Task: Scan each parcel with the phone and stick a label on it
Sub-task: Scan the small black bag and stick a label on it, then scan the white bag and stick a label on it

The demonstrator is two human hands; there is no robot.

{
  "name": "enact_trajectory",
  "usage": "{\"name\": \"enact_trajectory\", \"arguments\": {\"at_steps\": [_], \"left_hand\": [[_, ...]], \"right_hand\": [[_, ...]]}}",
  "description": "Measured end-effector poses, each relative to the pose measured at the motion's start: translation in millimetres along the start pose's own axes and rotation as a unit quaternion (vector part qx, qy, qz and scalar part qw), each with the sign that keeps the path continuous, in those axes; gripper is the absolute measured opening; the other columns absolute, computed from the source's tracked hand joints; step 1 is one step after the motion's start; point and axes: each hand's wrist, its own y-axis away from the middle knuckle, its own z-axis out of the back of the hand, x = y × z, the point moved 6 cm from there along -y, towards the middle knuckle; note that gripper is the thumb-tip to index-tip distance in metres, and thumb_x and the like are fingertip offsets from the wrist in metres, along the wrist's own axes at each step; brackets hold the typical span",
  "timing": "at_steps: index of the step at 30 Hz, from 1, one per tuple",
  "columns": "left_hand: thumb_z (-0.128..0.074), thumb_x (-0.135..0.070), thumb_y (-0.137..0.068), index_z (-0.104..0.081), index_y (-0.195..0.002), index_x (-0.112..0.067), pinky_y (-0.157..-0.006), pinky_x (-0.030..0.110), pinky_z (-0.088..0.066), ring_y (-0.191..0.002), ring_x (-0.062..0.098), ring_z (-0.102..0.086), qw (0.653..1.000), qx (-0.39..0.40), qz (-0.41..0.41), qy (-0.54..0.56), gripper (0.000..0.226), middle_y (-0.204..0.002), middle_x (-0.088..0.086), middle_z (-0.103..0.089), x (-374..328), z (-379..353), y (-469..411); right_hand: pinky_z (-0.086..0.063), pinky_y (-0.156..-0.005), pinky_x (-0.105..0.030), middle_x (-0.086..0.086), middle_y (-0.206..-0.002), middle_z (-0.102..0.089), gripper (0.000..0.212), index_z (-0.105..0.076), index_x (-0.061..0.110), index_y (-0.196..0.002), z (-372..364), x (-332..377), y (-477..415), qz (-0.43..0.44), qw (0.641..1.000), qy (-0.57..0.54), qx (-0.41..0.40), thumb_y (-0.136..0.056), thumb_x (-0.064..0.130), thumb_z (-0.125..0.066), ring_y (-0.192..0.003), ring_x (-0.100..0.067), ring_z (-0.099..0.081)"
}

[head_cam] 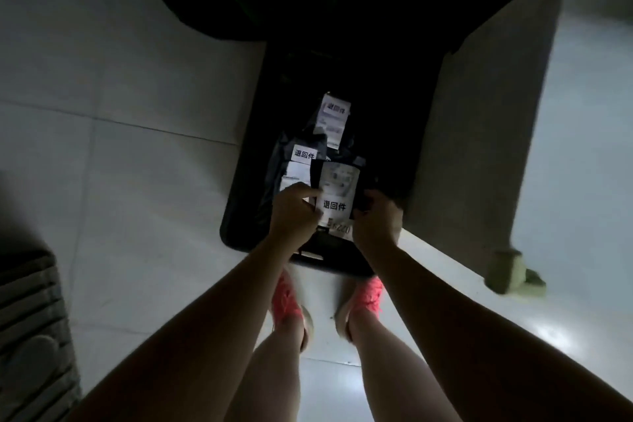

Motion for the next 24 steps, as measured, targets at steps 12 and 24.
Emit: {"name": "enact_trajectory", "arguments": {"at_steps": [12,24], "left_hand": [[-0.068,0.008,-0.077,-0.063,-0.121,-0.009,-0.08,0.032,-0.049,-0.105,0.028,-0.06,0.966,0.099,-0.061,-0.233,0.047,-0.117,0.011,-0.059,46,-62,-61],[-0.054,-0.033,-0.095,-0.039,-0.147,-0.018,-0.104,0.045,-0.041,-0.134,0.03,-0.039,0.816,-0.042,-0.24,-0.524,0.056,-0.146,0.008,-0.042,-204,152,115]], "right_hand": [[-0.053,-0.094,-0.036,-0.009,-0.126,-0.068,0.045,-0.063,0.024,-0.134,-65,-46,-72,0.021,0.995,0.075,0.06,-0.09,0.016,-0.068,-0.116,-0.031,-0.064],[-0.048,-0.097,-0.039,0.011,-0.149,-0.047,0.062,-0.051,0.033,-0.142,164,109,151,0.224,0.949,0.218,-0.028,-0.083,0.017,-0.065,-0.128,-0.023,-0.048]]}}
